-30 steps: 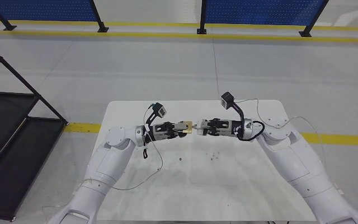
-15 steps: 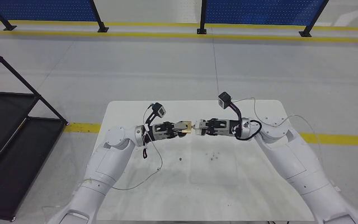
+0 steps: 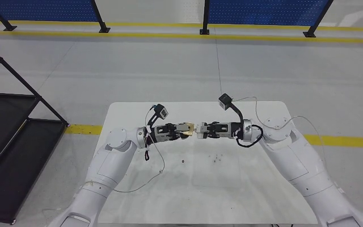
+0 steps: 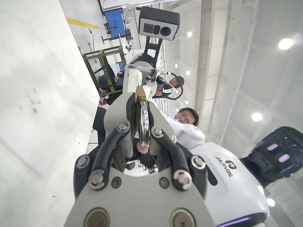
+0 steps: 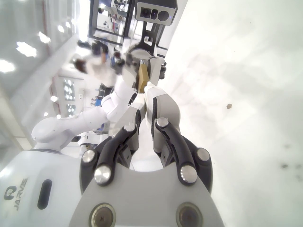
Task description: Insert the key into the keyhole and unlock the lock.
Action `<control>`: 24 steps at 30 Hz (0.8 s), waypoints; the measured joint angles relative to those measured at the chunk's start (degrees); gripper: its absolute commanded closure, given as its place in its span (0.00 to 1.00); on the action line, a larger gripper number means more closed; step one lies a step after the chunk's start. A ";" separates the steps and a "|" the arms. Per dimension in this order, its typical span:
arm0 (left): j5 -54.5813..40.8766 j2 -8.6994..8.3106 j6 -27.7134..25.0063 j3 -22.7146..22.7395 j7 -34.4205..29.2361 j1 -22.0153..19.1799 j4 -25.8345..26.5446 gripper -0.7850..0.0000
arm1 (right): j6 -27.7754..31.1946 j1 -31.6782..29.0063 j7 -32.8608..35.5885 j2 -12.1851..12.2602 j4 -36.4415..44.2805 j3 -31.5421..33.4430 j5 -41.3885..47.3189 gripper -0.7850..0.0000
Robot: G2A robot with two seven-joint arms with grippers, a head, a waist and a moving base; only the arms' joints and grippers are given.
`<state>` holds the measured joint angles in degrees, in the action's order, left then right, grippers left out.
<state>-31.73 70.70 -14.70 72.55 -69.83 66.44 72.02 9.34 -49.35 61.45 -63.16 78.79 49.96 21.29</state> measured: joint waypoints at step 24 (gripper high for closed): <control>0.00 0.00 0.00 0.00 0.00 0.00 0.00 1.00 | 8.38 -3.55 -2.63 0.59 3.80 3.58 -6.08 1.00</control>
<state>-31.73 70.69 -14.70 72.55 -69.83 66.44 72.02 17.71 -52.90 58.81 -62.56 82.59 53.55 15.20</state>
